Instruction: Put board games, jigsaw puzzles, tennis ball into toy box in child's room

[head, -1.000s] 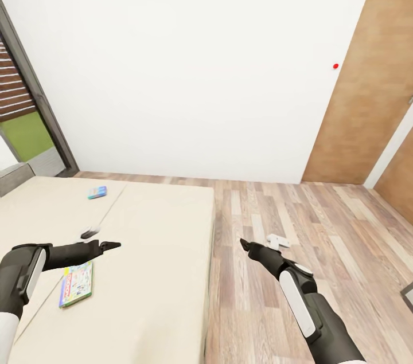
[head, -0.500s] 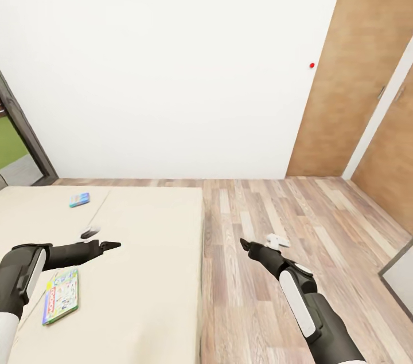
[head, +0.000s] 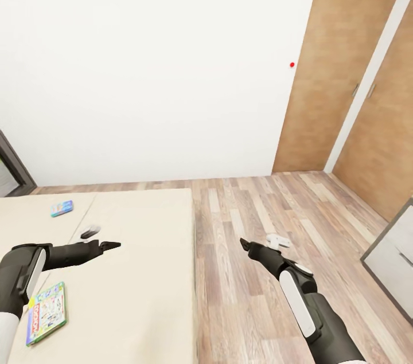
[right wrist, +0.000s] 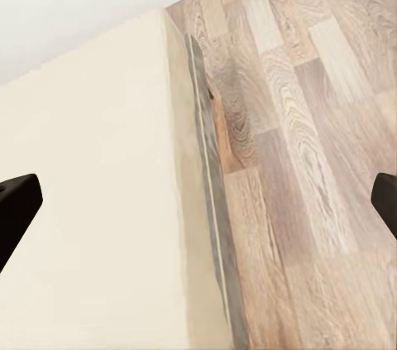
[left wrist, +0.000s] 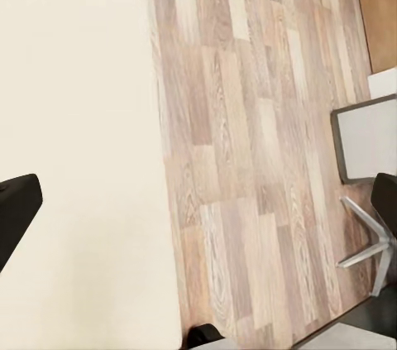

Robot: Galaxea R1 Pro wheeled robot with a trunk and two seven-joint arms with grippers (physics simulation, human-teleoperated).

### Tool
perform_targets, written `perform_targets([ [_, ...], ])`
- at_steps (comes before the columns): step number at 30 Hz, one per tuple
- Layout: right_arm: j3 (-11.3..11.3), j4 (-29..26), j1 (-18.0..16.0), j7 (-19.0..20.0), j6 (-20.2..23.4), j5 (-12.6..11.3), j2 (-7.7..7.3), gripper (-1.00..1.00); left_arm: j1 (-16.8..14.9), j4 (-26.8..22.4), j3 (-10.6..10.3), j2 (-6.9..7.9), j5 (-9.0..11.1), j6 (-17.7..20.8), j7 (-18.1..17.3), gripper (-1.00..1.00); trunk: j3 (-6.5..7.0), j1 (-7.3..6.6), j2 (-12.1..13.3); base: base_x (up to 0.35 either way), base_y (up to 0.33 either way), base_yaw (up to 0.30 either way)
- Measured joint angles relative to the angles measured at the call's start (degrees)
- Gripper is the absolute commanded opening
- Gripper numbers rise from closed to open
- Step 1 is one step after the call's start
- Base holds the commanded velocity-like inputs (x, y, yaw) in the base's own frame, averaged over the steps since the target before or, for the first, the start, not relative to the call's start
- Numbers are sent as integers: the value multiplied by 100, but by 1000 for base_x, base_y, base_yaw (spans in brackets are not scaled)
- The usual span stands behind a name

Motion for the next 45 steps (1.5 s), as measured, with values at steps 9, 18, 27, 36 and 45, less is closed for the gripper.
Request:
perform_targets([
  [9, -3, 2, -2, -1, 1, 0, 1, 100, 0, 1, -4, 0, -1, -2, -1, 100, 0, 0, 0, 0, 29, -81],
  [18, 3, 3, -2, -1, 1, 1, 1, 100, 0, 1, -1, 0, 0, -1, -1, 100, 0, 0, 0, 0, 2, -10],
  [27, 4, 3, -2, -1, 1, 1, 8, 100, 0, 1, -1, 0, 0, -2, -1, 100, 0, 0, 0, 0, 0, 8],
  [36, 5, -1, -2, -1, 1, 1, 8, 100, 1, 1, -2, 1, 1, -2, 0, 100, 0, 0, 0, 0, 0, 229],
  [45, 11, -10, -1, -1, 1, 1, 9, 100, 1, 1, -3, 1, 1, -1, -1, 100, 0, 0, 0, 0, 0, 167],
])
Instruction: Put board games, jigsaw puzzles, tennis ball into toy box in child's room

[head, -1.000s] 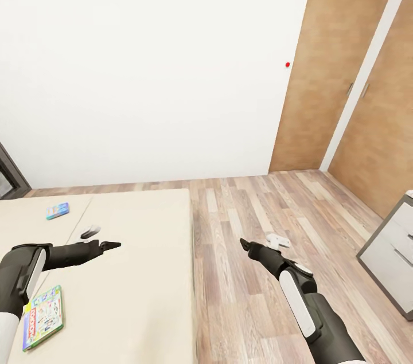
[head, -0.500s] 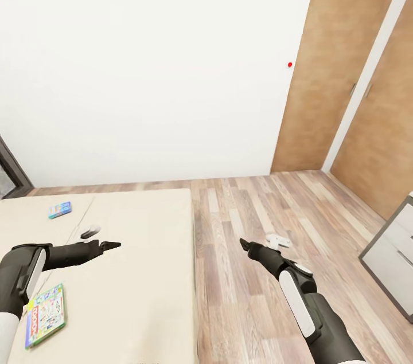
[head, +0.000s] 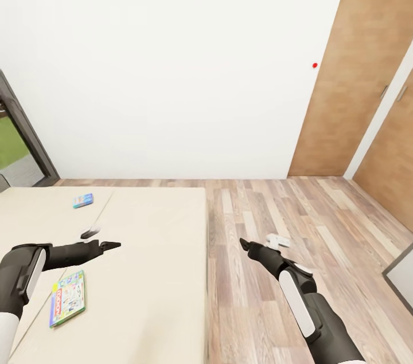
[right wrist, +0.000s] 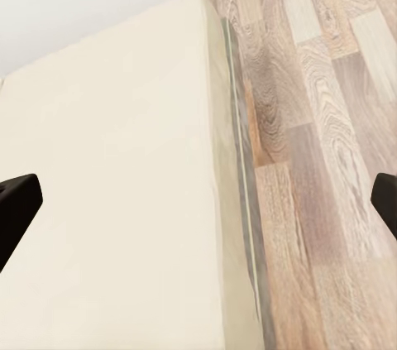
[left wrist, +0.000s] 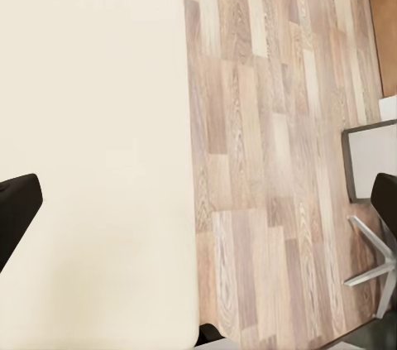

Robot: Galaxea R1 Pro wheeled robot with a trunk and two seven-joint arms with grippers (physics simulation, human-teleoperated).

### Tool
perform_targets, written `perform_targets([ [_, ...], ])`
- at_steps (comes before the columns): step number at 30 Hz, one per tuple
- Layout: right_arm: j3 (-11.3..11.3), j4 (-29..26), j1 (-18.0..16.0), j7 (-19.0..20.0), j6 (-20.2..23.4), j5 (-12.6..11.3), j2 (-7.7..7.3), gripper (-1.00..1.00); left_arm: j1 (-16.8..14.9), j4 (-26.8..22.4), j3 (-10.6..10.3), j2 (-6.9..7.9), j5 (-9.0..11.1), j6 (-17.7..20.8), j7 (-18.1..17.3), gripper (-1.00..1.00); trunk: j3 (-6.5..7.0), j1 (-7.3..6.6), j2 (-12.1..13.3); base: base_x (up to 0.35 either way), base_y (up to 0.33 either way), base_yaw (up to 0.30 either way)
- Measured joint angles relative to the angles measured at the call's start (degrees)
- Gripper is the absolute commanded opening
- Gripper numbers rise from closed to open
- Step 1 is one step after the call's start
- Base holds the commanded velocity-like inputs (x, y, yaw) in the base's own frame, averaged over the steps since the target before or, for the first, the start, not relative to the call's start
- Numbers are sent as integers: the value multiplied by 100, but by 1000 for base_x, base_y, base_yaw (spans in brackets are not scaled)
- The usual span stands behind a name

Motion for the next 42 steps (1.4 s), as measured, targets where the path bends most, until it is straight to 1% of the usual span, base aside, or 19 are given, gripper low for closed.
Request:
perform_targets([
  [7, 0, 0, 1, 0, 0, 0, 0, 100, 0, 1, 1, 0, -1, 0, 0, 100, 0, 0, 0, 0, 9, 20],
  [14, -5, 4, 1, 0, -1, -1, 0, 100, -1, 0, 3, 0, 0, 1, 1, 100, 0, 0, 0, 0, 127, 3],
  [42, -5, 14, 1, 0, -25, -1, -1, 100, -1, -1, 4, -1, 1, 2, 1, 100, 0, 0, 0, 0, 226, 0],
])
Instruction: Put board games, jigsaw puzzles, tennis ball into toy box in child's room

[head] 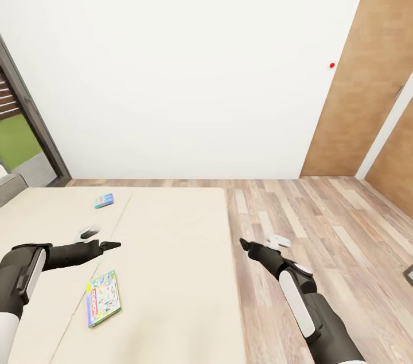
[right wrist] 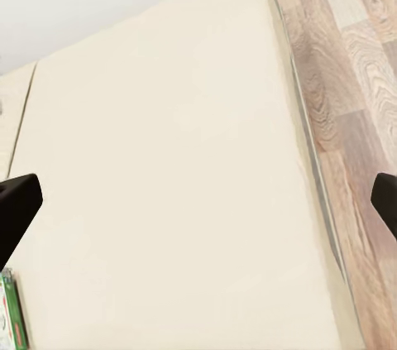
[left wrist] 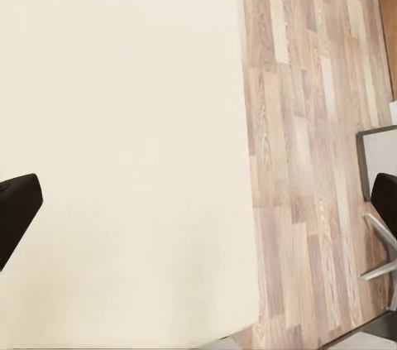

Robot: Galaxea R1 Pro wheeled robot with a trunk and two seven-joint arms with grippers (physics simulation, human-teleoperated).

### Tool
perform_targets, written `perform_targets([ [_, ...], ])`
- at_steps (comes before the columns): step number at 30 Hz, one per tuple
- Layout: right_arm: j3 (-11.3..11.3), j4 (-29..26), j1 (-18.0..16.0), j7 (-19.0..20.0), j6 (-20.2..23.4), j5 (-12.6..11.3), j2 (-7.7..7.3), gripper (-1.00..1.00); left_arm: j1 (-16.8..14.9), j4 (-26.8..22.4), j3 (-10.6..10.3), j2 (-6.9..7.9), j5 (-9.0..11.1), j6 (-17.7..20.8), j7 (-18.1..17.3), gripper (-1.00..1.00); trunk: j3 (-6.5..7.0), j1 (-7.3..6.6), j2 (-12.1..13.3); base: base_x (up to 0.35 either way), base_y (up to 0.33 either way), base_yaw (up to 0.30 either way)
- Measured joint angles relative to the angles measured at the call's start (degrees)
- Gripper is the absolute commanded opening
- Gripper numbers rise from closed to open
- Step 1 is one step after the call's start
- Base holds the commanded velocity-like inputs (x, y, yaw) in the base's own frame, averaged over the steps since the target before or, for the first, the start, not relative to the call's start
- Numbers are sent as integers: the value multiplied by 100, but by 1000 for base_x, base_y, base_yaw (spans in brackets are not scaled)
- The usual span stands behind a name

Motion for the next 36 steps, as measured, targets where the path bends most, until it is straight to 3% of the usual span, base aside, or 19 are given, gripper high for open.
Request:
perform_targets([
  [36, 1, -4, 3, -6, -2, 3, -12, 100, 0, 0, -3, 0, -2, 0, 2, 100, 0, 0, 0, 0, 235, 0],
])
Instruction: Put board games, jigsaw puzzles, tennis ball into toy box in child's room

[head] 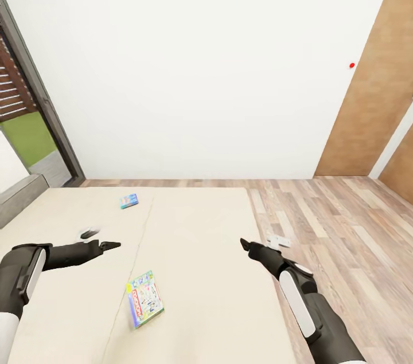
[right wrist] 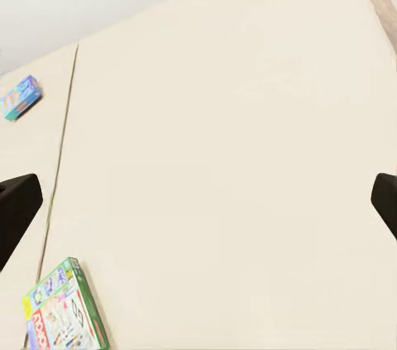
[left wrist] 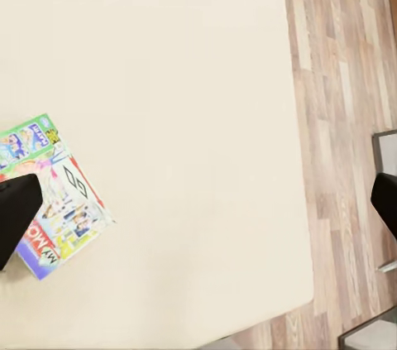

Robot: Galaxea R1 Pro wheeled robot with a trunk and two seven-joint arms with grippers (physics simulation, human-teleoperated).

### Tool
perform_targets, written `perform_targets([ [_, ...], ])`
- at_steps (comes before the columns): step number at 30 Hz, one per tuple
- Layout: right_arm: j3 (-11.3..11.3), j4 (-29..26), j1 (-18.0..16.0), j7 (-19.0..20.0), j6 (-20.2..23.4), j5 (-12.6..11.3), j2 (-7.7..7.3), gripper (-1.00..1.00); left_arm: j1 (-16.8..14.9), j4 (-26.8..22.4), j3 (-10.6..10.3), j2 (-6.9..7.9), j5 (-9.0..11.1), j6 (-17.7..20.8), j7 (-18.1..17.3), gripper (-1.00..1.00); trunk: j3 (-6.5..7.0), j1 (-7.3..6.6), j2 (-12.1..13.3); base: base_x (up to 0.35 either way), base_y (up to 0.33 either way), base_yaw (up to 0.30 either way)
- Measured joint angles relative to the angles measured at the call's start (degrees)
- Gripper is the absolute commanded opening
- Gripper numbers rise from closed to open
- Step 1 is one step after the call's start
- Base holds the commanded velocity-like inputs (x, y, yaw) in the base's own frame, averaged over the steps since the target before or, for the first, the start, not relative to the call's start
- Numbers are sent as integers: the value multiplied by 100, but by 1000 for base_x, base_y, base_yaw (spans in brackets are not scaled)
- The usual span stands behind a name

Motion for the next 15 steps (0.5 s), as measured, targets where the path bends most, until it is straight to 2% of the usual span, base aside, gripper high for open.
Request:
perform_targets([
  [15, 9, -12, -1, 2, 2, 2, 11, 100, 0, 15, -33, -19, -14, -22, 9, 100, 0, 0, 0, 0, 235, 0],
])
